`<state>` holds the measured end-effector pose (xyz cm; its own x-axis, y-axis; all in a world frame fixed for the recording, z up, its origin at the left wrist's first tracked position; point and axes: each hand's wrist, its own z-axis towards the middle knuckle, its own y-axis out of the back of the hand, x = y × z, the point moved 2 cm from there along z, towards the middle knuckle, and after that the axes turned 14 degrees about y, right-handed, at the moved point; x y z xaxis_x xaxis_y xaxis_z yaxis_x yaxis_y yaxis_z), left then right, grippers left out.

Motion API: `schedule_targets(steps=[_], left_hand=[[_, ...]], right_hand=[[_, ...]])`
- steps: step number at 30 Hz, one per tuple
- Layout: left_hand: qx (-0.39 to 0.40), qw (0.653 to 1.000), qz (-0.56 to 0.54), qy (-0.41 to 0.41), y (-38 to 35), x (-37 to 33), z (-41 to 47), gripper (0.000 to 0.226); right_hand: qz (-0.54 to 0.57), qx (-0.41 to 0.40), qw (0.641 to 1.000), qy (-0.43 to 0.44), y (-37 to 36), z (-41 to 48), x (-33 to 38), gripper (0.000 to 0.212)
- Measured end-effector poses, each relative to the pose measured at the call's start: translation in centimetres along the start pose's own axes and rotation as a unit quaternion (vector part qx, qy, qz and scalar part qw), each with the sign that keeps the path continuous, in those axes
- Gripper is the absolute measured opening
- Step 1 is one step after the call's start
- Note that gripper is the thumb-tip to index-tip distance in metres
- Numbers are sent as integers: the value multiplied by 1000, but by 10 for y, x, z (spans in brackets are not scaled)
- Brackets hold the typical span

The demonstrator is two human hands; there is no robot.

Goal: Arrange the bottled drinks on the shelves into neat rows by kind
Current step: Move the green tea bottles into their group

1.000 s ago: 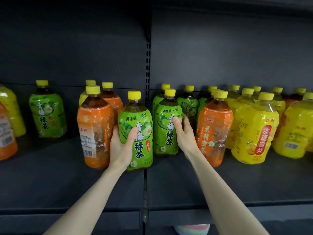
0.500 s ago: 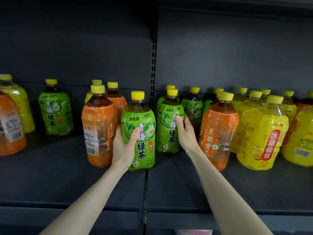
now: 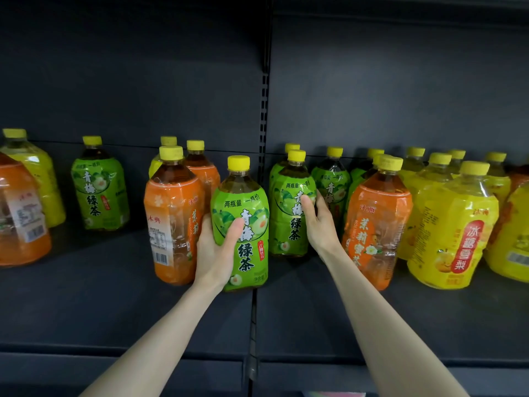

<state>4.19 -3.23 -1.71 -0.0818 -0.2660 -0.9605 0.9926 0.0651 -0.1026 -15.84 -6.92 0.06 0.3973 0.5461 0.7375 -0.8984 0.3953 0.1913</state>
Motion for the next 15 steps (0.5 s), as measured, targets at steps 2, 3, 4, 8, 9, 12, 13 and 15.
schedule_targets(steps=[2, 3, 4, 8, 9, 12, 13, 15], left_hand=[[2, 1000, 1, -3, 0, -2, -1, 61], [3, 1000, 0, -3, 0, -2, -1, 64], [3, 1000, 1, -3, 0, -2, -1, 65], [13, 1000, 5, -1, 0, -2, -2, 70], [18, 1000, 6, -2, -2, -2, -3, 72], [46, 999, 13, 1, -8, -2, -7, 74], [64, 998, 18, 7, -11, -2, -10, 65], [97, 995, 26, 17, -20, -4, -15, 46]], right_hand=[[1, 2, 1000, -3, 1, -1, 5, 58], [2, 5, 1000, -10, 1, -2, 7, 60], [0, 9, 1000, -19, 1, -5, 10, 64], [-1, -23, 999, -30, 3, -34, 28, 73], [4, -40, 999, -15, 5, -43, 36, 70], [43, -26, 999, 20, 9, -60, 61, 47], [74, -2, 997, 20, 8, -62, 67, 44], [118, 45, 992, 22, 4, -68, 78, 50]])
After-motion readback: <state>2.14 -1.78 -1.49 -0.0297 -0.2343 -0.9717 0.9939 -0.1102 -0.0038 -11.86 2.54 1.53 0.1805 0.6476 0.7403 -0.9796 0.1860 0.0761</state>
